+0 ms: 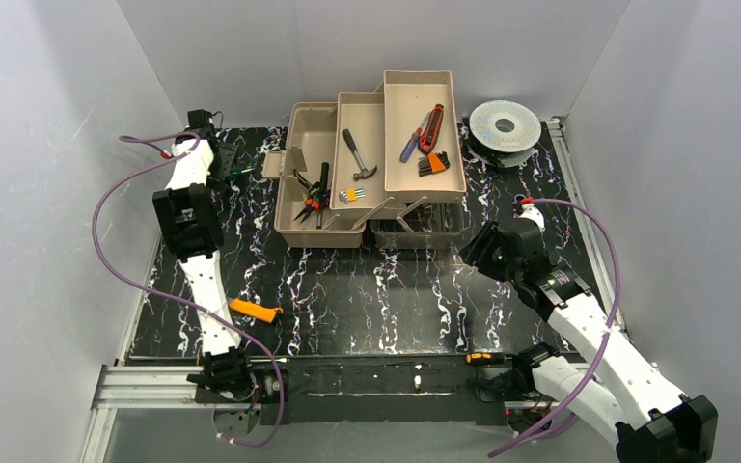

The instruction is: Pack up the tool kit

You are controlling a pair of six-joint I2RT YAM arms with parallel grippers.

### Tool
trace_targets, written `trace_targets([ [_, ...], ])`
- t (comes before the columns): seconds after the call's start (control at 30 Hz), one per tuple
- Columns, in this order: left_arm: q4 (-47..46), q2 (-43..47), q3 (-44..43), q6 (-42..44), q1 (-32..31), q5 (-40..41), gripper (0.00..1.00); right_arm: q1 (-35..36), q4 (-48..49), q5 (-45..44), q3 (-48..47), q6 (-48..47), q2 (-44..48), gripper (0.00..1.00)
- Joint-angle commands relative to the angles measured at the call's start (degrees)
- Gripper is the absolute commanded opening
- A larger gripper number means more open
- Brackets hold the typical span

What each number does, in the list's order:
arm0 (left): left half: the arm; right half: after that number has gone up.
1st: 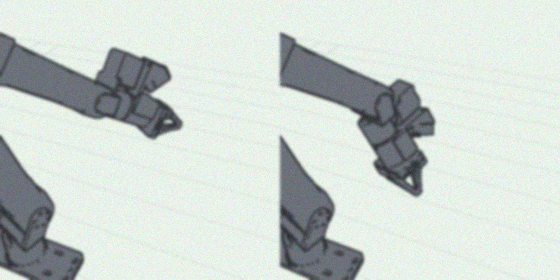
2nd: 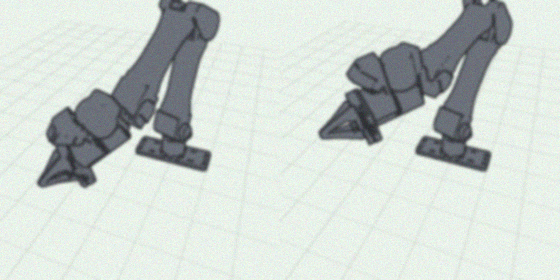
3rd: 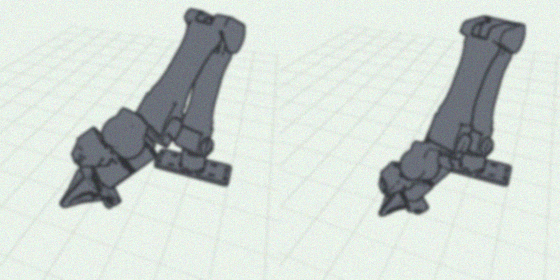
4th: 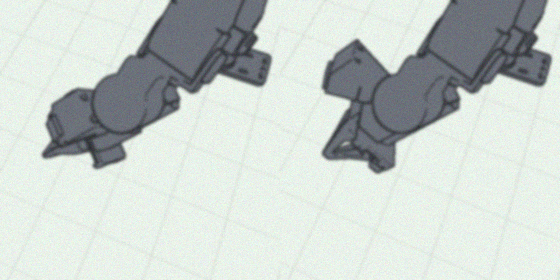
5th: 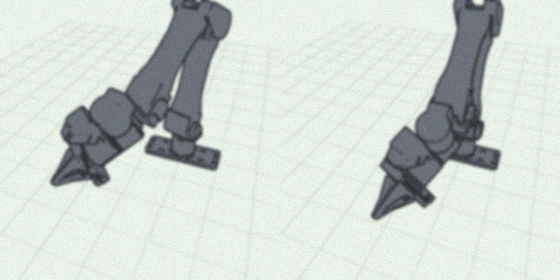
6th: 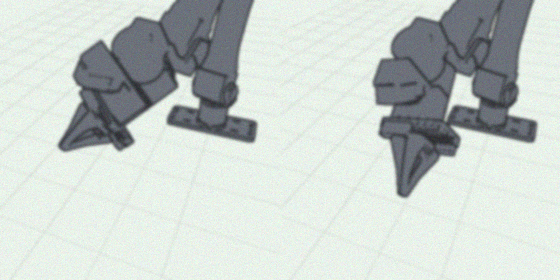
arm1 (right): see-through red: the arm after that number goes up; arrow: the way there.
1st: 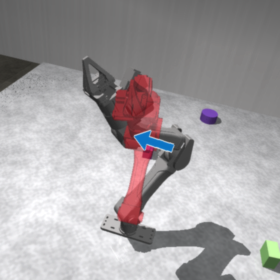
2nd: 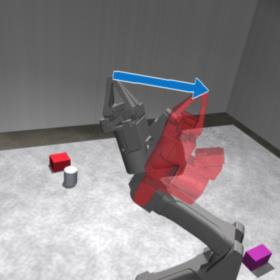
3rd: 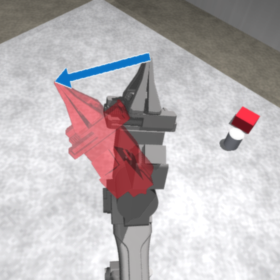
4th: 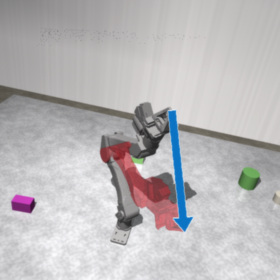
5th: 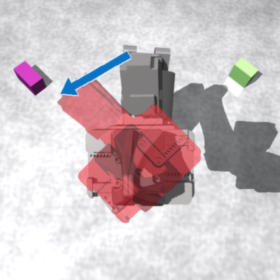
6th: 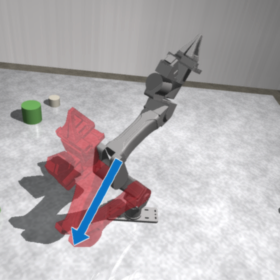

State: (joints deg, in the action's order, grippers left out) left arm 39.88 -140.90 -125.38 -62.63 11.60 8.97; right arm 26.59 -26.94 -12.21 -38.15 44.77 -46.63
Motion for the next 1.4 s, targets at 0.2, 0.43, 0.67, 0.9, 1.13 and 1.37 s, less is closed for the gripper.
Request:
trace_targets([
  [0.2,4.72,-0.85,0.65,-2.57,0.13,-0.41,0.48,-0.96,0.84,0.67,-2.38,-0.48,0.70,0.58],
  [0.43,-3.54,6.57,10.69,1.60,0.35,-2.06,0.11,-1.27,1.09,1.82,-2.13,-0.31,1.70,0.58],
  [0.67,-9.26,17.74,22.72,6.14,0.39,-8.81,0.00,-1.36,0.92,3.08,-1.64,-0.22,2.95,0.57],
  [0.9,-19.38,37.61,39.01,11.13,0.11,-13.47,0.00,-1.45,0.23,3.96,-1.66,-0.70,4.16,0.56],
  [1.13,-31.49,52.81,49.60,14.07,-2.34,-22.01,0.00,-1.54,-0.37,3.67,-2.37,-1.94,4.19,0.55],
  [1.37,-37.90,48.85,42.84,16.75,-12.60,-34.87,0.00,-1.58,0.20,3.37,-2.25,-3.16,5.24,0.54],
])
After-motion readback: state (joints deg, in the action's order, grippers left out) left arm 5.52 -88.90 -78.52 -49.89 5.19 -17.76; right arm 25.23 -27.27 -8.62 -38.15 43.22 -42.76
